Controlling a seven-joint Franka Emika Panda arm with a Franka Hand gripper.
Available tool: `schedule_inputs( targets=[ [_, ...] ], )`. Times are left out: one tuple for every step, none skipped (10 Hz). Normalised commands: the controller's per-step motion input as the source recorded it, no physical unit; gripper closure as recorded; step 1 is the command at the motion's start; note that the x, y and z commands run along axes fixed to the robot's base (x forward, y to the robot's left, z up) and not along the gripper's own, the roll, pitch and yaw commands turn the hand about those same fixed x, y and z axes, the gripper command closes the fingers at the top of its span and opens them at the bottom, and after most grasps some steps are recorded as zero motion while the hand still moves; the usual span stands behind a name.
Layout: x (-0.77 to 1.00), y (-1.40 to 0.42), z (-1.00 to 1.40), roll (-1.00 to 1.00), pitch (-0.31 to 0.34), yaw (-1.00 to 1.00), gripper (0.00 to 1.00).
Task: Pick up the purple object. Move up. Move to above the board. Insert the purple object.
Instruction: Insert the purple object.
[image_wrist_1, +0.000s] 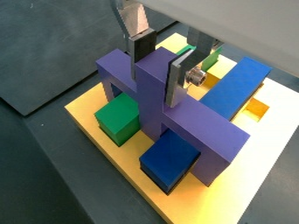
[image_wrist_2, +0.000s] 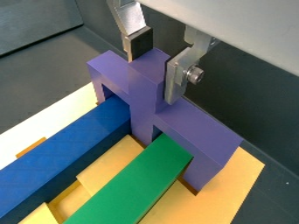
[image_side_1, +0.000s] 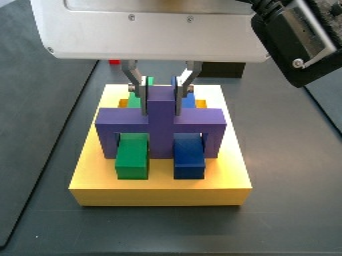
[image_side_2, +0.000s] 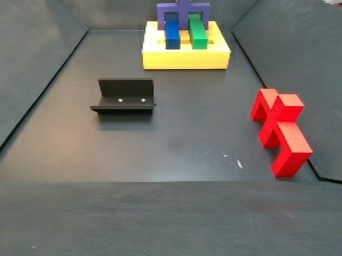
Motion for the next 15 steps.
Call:
schedule_inputs(
  targets=[
    [0.07,0.07,0.0,0.07,0.0,0.05,1.0],
    [0.0,0.01,0.08,0.0,-0.081,0.21,1.0],
    [0.0,0.03,0.08,0.07,-0.063,0.17,1.0],
    [0.0,0.0,0.12,0.1,-0.04,0.13,1.0],
    [-0.01,-0.05,-0.15,0.19,-0.083,0.06,1.0],
    [0.0,-0.08,-0.55,0.11,-0.189,0.01,1.0],
    [0.0,-0.06,-0.7,0.11,-0.213,0.0,1.0],
    [0.0,-0.04,-0.67,0.09,-0.164,0.0,1.0],
    [-0.05,0.0,-0.59,0.0,-0.233,0.0,1.0],
    [-0.15,0.0,-0.38,-0.08,-0.204,0.06,1.0],
    [-0.17,0.0,-0.22,0.0,-0.124,0.0,1.0],
    [-0.17,0.0,-0.2,0.0,-0.066,0.0,1.0],
    [-0.17,-0.03,-0.22,0.0,-0.06,-0.02,1.0],
    [-0.27,-0.07,-0.17,0.01,-0.057,0.0,1.0],
    [-0.28,-0.14,-0.12,0.05,-0.084,0.0,1.0]
  ],
)
